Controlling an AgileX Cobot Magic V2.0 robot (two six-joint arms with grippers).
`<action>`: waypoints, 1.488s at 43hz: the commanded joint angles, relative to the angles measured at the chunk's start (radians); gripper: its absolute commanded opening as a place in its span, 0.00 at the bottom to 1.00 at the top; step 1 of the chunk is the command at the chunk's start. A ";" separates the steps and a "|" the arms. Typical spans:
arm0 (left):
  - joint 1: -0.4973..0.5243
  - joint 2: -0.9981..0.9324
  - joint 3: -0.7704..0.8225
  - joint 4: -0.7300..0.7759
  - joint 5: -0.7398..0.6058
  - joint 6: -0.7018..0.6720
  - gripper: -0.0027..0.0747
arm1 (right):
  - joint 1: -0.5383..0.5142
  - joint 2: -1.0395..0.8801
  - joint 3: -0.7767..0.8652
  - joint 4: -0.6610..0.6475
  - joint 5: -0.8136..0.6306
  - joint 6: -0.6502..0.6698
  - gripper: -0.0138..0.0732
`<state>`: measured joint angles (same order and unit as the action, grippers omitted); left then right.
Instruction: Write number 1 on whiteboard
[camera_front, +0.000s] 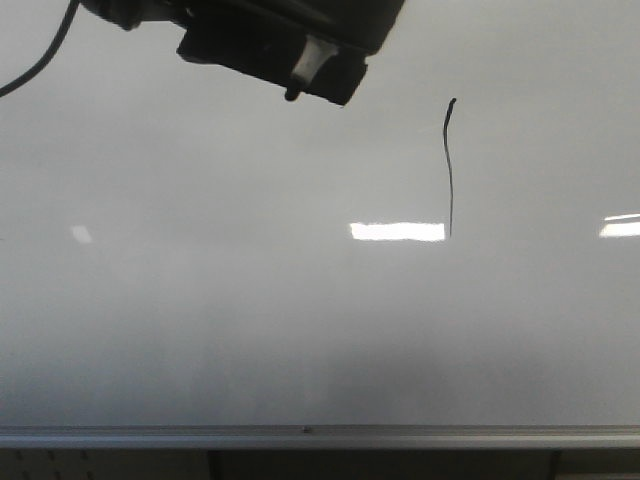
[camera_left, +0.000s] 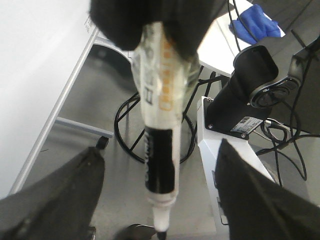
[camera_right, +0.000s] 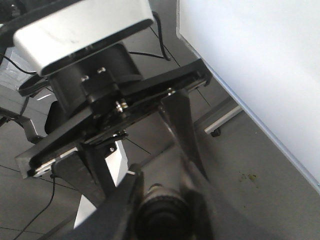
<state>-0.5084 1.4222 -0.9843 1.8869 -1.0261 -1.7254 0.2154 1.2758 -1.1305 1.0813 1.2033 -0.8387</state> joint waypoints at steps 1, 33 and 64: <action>-0.009 -0.025 -0.033 -0.041 -0.004 -0.001 0.51 | -0.002 -0.029 -0.032 0.082 0.008 -0.017 0.03; -0.009 -0.024 -0.033 -0.041 -0.011 0.002 0.01 | -0.002 -0.029 -0.036 0.098 -0.029 -0.017 0.50; 0.214 -0.027 0.002 -0.041 0.175 -0.057 0.01 | -0.229 -0.477 0.205 0.020 -0.541 0.017 0.21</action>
<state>-0.3370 1.4269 -0.9744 1.8869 -0.8719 -1.7588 0.0034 0.8796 -0.9690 1.0659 0.7832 -0.8176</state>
